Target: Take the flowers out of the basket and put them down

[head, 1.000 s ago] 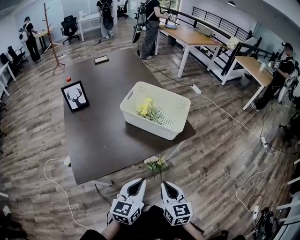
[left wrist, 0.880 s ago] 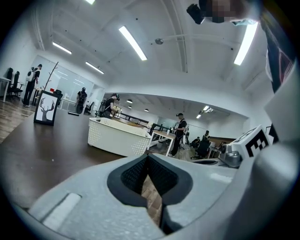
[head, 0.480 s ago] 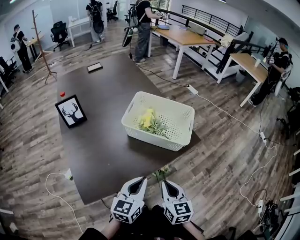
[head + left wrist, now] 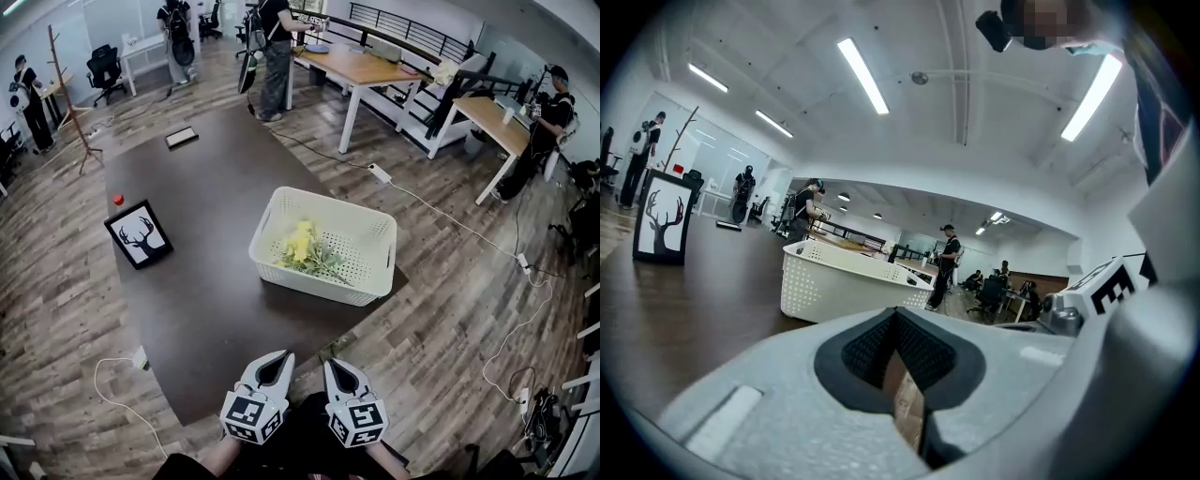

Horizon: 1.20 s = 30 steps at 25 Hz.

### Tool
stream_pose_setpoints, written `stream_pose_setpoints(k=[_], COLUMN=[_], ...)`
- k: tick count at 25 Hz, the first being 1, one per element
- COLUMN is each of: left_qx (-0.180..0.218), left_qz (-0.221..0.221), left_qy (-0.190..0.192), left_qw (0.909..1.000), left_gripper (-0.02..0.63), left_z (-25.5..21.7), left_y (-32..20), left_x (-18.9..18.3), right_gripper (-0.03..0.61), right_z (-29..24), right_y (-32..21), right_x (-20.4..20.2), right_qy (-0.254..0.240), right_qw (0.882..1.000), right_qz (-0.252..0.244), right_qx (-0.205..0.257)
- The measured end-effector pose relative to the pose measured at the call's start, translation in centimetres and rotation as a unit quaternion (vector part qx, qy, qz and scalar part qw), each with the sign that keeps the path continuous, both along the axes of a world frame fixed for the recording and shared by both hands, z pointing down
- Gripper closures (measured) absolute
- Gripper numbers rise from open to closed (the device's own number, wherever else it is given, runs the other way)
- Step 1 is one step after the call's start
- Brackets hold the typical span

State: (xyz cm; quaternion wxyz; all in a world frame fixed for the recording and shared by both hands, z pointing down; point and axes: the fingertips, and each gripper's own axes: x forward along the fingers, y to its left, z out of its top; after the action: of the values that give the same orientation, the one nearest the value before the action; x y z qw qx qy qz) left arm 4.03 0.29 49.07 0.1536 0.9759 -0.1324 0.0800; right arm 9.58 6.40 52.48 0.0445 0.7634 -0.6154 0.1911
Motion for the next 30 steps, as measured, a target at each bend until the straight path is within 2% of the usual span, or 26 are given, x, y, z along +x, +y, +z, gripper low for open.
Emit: stream_pose_setpoints(k=[9, 14, 23, 30], left_qx=[-0.009, -0.011, -0.006, 0.001], left_qz=[-0.017, -0.038, -0.069, -0.108], left_qy=[-0.003, -0.002, -0.001, 0.008], left_qw=[0.9998, 0.9992, 0.9976, 0.9941], left_gripper=[0.606, 0.607, 0.606, 0.606], left_z=[0.4, 0.0, -0.5, -1.3], left_y=[-1.8, -3.4, -5.8, -8.5], left_x=[0.3, 1.6, 4.4, 5.8], right_gripper=[0.572, 0.572, 0.572, 0.572], right_z=[0.4, -0.2, -2.2, -3.2], right_y=[-1.5, -3.3, -6.7, -9.5], right_x=[0.8, 2.9, 6.3, 8.7], right_qy=[-0.011, -0.011, 0.008, -0.011], right_qw=[1.0, 1.0, 0.998, 0.995], right_qz=[-0.004, -0.018, -0.06, -0.102], right_qx=[-0.002, 0.0, 0.012, 0.009])
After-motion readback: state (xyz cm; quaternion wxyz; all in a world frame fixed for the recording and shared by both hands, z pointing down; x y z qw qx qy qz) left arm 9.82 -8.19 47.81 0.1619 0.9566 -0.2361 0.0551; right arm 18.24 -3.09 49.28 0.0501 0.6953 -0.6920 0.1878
